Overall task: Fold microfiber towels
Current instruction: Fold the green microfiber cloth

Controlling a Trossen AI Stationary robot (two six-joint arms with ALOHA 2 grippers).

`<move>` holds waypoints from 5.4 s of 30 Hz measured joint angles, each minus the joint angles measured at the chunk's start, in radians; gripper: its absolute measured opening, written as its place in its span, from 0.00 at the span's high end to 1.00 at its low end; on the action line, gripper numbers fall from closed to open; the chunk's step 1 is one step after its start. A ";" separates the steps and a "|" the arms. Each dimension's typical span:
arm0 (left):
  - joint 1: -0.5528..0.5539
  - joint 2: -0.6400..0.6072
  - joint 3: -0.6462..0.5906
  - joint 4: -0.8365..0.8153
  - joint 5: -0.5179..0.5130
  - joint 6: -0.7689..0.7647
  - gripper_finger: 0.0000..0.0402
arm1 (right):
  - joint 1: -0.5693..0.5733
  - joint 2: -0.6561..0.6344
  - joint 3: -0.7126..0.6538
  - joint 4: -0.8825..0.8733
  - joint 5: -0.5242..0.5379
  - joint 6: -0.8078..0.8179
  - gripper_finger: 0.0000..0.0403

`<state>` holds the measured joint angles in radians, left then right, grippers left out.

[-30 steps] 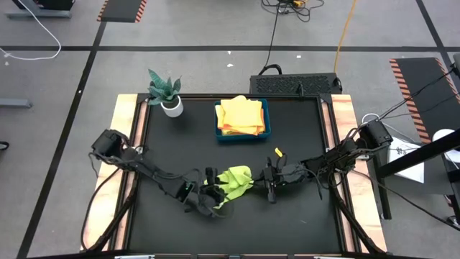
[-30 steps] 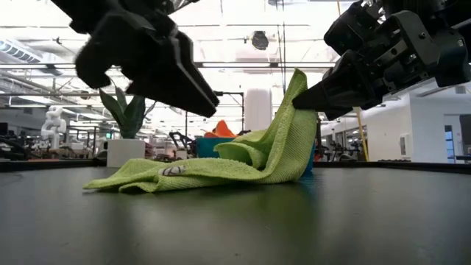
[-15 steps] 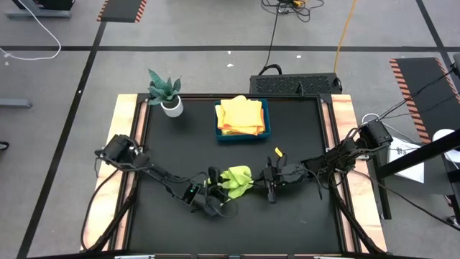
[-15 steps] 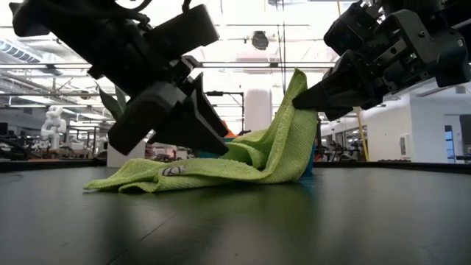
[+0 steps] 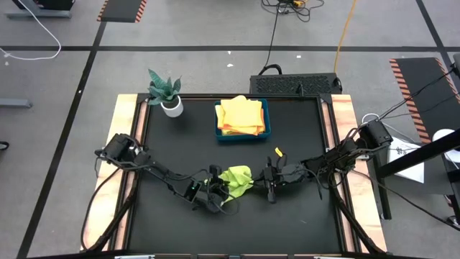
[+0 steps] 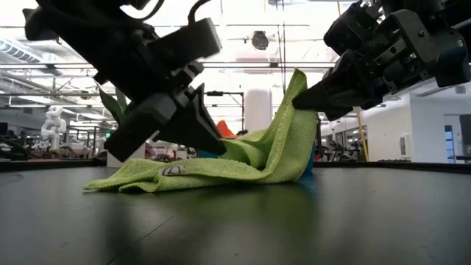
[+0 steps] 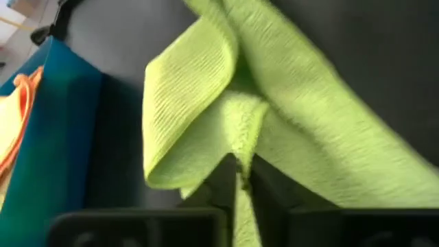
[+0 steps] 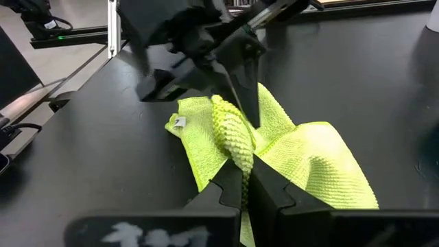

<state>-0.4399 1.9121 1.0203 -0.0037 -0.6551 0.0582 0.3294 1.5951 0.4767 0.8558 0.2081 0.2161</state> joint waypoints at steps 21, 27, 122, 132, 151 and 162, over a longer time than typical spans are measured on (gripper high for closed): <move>-0.471 -0.220 0.288 -0.062 -0.530 0.423 1.00 | 0.165 -0.160 -0.001 0.465 -0.400 0.029 1.00; -0.602 -0.087 0.521 -0.072 -0.642 0.562 1.00 | 0.292 -0.254 0.002 0.473 -0.328 0.019 1.00; 0.433 -0.062 -0.087 -0.069 0.277 -0.786 0.48 | -0.022 -0.265 0.002 -0.815 0.311 0.419 0.72; 0.438 -0.062 -0.088 0.012 0.221 -0.790 0.48 | -0.022 -0.265 0.002 -0.722 0.259 0.391 0.72; 0.469 -0.037 -0.085 -0.045 0.291 -0.880 0.48 | -0.020 -0.265 0.002 -0.680 0.249 0.371 0.72; 0.426 -0.034 -0.088 -0.046 0.234 -0.862 0.48 | -0.020 -0.265 0.002 -0.664 0.249 0.365 0.72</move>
<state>-0.0135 1.8782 0.9325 -0.0500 -0.4208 -0.8039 0.3092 1.3304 0.4786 0.1921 0.4573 0.5811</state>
